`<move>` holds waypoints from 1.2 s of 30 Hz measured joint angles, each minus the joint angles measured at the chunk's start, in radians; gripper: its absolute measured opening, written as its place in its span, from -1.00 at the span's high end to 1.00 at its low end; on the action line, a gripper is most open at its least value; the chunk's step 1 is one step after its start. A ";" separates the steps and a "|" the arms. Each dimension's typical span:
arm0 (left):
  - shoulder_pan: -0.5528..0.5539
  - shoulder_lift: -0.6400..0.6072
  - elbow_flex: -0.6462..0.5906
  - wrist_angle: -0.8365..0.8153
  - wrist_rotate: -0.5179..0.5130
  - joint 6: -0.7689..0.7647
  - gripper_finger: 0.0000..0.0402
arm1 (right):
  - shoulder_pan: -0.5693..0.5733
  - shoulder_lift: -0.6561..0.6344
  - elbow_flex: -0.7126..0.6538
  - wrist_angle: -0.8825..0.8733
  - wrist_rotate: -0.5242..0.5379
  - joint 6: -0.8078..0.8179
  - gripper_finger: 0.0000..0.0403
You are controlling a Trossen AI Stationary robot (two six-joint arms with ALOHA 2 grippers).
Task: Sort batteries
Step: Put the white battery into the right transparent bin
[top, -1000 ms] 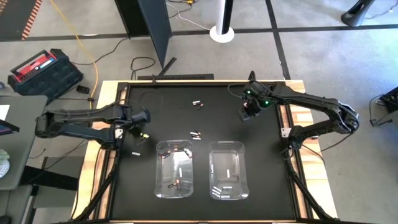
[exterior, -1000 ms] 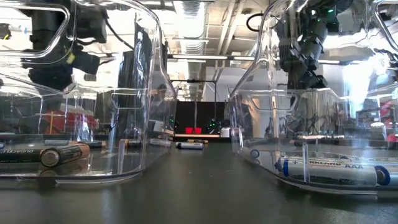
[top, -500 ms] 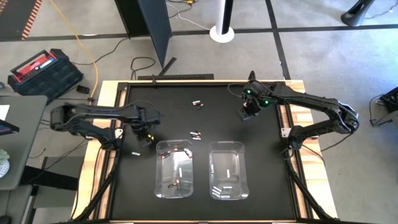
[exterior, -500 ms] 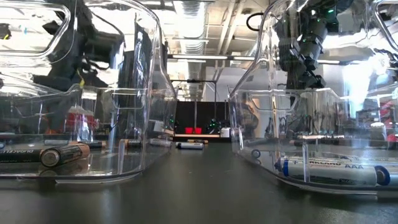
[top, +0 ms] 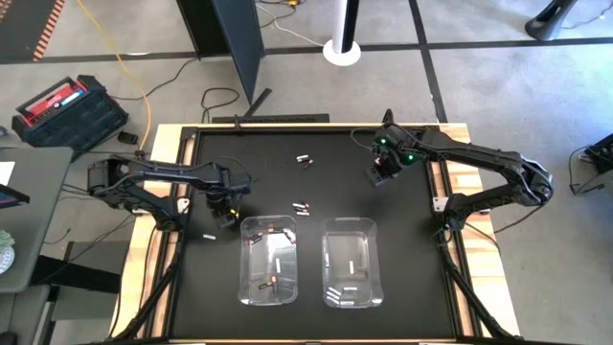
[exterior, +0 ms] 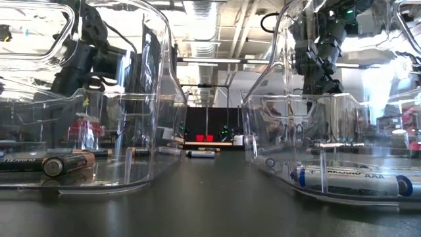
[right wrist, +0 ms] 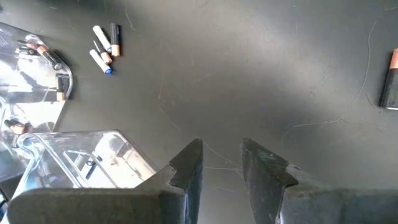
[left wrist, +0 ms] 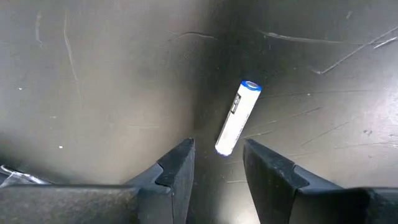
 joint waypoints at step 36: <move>0.014 0.157 0.030 0.073 -0.013 -0.028 0.91 | 0.003 0.000 0.000 -0.001 0.000 -0.014 0.37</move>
